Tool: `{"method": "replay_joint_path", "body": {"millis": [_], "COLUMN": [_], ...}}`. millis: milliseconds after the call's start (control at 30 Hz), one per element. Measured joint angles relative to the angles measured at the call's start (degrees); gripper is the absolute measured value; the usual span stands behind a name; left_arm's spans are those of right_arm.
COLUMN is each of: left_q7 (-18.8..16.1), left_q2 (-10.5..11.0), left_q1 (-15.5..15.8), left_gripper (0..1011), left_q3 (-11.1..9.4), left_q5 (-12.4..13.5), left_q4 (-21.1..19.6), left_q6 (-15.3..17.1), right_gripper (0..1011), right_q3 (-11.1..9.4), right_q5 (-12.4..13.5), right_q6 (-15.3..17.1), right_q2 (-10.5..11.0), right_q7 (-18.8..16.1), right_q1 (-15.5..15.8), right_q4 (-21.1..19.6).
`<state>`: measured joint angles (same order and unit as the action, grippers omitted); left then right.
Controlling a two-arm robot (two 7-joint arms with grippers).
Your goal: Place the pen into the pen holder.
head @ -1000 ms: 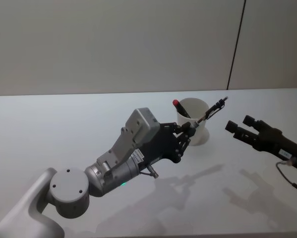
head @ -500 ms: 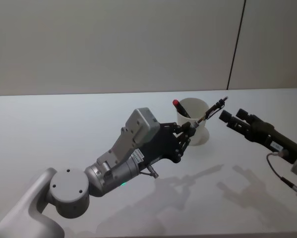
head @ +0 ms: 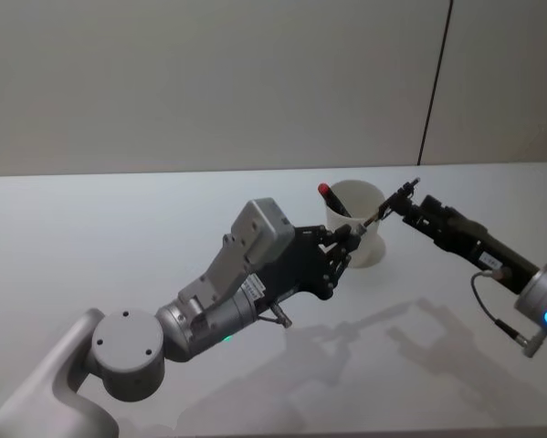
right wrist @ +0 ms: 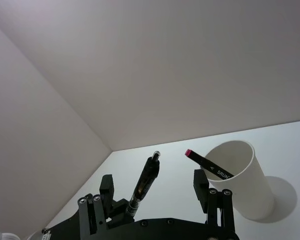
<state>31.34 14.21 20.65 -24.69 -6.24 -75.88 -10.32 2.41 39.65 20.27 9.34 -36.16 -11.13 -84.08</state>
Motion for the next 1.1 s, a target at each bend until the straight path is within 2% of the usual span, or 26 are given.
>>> {"method": "replay_joint_path", "body": {"millis": [500,1100], "left_q7": [0.00,0.00], "left_q2": [0.00,0.00], "left_q1": [0.00,0.00], "left_gripper": [135,135], "left_q3": [0.00,0.00], "left_q5": [0.00,0.00], "left_q4": [0.00,0.00], "left_q6": [0.00,0.00], "right_gripper": [1002,1002], "right_q3": [1.41,2.32], "right_q5": [2.63,6.01], "right_q6": [0.10,-0.59], "right_q2": [-0.98,-1.10], "right_q7": [1.45,-2.74], "right_q1": [-1.59,-3.75], "right_q4": [2.73,6.64]}}
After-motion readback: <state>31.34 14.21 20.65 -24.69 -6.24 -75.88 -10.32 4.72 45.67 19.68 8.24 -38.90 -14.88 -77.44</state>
